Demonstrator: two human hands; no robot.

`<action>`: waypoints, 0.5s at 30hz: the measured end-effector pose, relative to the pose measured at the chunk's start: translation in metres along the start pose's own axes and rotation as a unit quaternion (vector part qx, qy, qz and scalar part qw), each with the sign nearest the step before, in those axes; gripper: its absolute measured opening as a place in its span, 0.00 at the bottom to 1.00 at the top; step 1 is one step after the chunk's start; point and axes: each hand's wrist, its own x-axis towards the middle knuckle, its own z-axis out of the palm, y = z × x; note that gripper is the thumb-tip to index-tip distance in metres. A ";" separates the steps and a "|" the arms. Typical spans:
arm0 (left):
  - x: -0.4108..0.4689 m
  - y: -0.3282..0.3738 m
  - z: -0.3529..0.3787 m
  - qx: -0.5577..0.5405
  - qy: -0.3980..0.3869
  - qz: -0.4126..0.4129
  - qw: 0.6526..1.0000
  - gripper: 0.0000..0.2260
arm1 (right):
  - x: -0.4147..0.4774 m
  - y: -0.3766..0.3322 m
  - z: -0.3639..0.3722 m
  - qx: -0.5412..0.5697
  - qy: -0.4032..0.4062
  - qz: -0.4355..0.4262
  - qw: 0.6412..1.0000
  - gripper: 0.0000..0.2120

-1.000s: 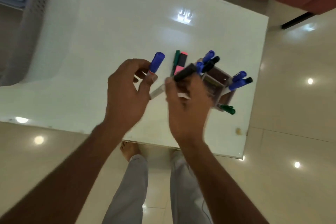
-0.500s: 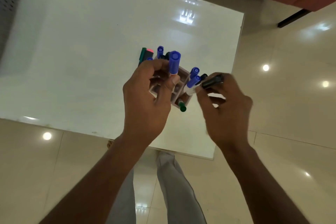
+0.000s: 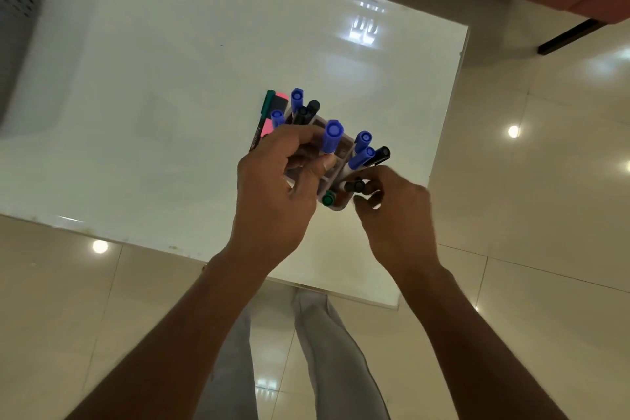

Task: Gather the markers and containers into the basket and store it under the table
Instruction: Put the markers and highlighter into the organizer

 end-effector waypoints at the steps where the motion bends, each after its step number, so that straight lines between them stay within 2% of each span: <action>1: 0.002 0.002 0.001 -0.002 -0.013 0.010 1.000 0.09 | -0.002 -0.003 -0.011 0.005 0.023 -0.009 1.000 0.10; 3: 0.006 0.008 0.002 -0.013 -0.041 0.027 0.999 0.09 | -0.006 -0.014 -0.037 0.088 0.074 -0.040 0.993 0.09; 6: 0.016 0.020 0.007 -0.006 -0.083 0.061 0.995 0.09 | -0.005 -0.037 -0.068 0.229 0.052 -0.084 0.968 0.15; 9: 0.023 0.028 0.016 -0.002 -0.098 0.097 0.990 0.06 | 0.006 -0.042 -0.074 0.202 0.077 -0.135 0.967 0.12; 12: 0.031 0.030 0.023 -0.027 -0.109 -0.007 0.994 0.09 | 0.012 -0.034 -0.076 0.195 0.146 -0.141 0.960 0.07; 14: 0.033 0.021 0.031 0.020 -0.111 -0.095 0.989 0.06 | 0.012 -0.026 -0.080 0.207 0.185 -0.129 0.952 0.07; 15: 0.033 0.016 0.035 0.068 -0.109 -0.111 0.985 0.03 | 0.011 -0.022 -0.081 0.210 0.201 -0.123 0.949 0.08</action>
